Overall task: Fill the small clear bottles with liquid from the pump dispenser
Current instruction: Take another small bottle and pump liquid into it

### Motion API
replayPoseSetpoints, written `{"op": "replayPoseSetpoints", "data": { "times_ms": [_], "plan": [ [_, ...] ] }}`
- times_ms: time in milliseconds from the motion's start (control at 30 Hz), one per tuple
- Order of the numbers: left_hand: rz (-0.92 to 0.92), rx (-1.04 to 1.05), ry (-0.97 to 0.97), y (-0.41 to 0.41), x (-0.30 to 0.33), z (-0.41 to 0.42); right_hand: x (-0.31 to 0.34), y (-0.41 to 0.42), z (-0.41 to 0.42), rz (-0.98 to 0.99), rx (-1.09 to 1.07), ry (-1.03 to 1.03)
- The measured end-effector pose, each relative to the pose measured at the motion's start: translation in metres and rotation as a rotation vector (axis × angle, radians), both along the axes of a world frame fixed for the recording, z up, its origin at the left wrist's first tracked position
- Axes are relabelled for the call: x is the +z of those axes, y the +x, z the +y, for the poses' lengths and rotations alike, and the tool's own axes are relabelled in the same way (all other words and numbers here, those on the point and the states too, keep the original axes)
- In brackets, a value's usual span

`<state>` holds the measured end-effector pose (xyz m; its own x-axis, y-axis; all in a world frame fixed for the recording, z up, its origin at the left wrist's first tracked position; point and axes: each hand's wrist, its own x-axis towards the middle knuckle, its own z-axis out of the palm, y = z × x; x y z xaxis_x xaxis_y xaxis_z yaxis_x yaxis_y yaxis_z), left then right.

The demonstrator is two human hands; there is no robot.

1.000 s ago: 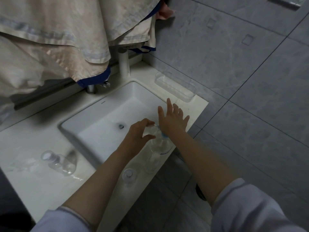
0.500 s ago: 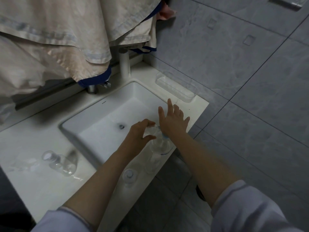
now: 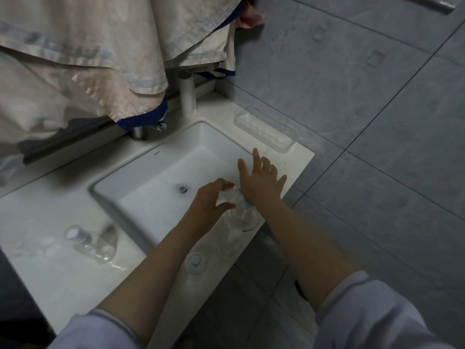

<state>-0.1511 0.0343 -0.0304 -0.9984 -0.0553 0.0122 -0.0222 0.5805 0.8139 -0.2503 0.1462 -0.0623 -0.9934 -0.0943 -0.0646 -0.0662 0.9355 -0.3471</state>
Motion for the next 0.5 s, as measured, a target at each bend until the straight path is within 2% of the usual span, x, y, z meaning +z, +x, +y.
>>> {"op": "replayPoseSetpoints", "data": {
  "times_ms": [300, 500],
  "plan": [
    [0.019, 0.003, 0.018, 0.0, 0.003, -0.002, 0.011, -0.009, 0.001, 0.014, 0.045, 0.021],
    [0.025, -0.004, -0.002, -0.002, -0.002, -0.002, 0.002, -0.002, -0.001, -0.047, 0.011, 0.036]
  ]
}}
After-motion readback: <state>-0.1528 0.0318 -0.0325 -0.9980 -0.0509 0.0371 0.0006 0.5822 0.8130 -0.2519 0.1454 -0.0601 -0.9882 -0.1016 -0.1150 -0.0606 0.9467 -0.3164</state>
